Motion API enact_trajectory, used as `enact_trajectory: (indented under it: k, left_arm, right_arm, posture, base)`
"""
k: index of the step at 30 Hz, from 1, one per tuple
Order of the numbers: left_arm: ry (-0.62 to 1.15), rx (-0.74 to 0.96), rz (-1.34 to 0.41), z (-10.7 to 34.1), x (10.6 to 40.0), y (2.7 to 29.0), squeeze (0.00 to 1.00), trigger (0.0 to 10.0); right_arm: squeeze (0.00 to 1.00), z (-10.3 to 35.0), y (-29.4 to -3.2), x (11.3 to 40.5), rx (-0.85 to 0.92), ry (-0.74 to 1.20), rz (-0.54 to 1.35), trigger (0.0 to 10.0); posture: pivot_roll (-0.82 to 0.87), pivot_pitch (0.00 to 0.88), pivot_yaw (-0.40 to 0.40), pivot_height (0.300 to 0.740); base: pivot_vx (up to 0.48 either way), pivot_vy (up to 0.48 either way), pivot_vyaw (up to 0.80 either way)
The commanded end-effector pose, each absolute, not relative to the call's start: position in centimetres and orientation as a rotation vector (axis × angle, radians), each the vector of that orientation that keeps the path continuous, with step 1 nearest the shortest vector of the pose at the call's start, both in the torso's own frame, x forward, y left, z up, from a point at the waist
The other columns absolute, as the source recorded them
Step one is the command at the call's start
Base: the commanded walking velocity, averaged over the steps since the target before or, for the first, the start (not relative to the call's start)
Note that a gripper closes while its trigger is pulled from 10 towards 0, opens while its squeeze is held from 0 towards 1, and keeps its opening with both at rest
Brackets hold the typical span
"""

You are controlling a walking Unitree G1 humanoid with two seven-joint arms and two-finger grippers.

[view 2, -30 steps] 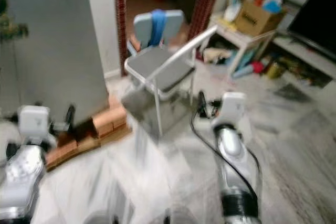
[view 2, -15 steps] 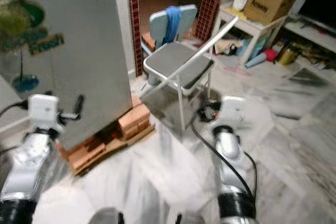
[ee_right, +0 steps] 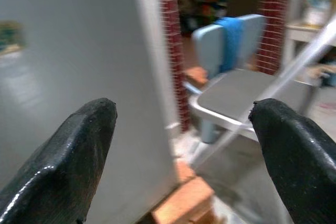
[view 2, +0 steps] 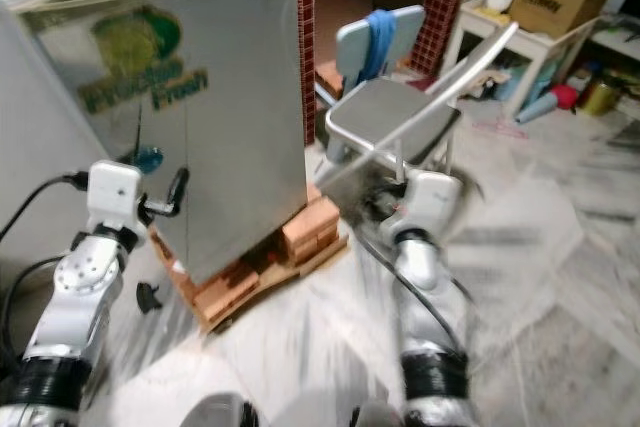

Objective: Restocking fridge

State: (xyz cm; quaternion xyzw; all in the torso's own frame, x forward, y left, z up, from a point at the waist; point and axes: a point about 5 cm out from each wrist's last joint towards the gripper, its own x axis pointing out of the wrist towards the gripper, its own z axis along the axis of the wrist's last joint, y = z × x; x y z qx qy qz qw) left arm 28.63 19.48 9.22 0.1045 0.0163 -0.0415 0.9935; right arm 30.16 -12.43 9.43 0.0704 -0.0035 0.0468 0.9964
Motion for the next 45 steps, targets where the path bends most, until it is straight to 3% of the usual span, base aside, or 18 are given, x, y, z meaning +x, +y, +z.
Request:
enact_trajectory:
  k: [1, 10, 29, 36, 45]
  left_arm:
    - [0.035, 0.201, -0.109, 9.0, 28.4, 18.8, 0.00, 10.0]
    - [0.074, 0.198, -0.086, 8.0, 27.8, 19.7, 0.00, 10.0]
    - [0.085, 0.219, -0.040, 7.4, 26.9, 20.5, 0.00, 10.0]
    - [0.060, 0.230, 0.002, 7.7, 27.2, 20.8, 0.00, 10.0]
    - [0.047, 0.199, -0.035, 8.2, 27.8, 20.5, 0.00, 10.0]
  right_arm:
    - [0.00, 9.5, -14.0, 30.1, 0.110, -0.016, 0.059, 10.0]
    - [0.00, 8.7, -15.8, 30.0, 0.097, 0.003, -0.014, 10.0]
    - [0.00, 8.1, -15.6, 30.1, 0.025, 0.026, -0.005, 10.0]
    - [0.00, 7.8, -16.0, 29.8, 0.003, 0.048, -0.008, 10.0]
    - [0.00, 7.7, -16.1, 29.6, -0.013, 0.046, -0.001, 10.0]
  posture:
    - [0.06, 0.023, 0.013, 0.740]
    - [0.06, 0.009, -0.006, 0.740]
    - [0.07, 0.013, -0.035, 0.740]
    - [0.07, 0.023, -0.050, 0.740]
    - [0.06, 0.035, -0.046, 0.740]
  base:
    - [0.000, 0.461, -0.80]
    - [0.000, 0.463, -0.18]
    - [0.000, 0.459, 0.00]
    - [0.000, 0.080, 0.00]
    - [0.000, 0.000, -0.80]
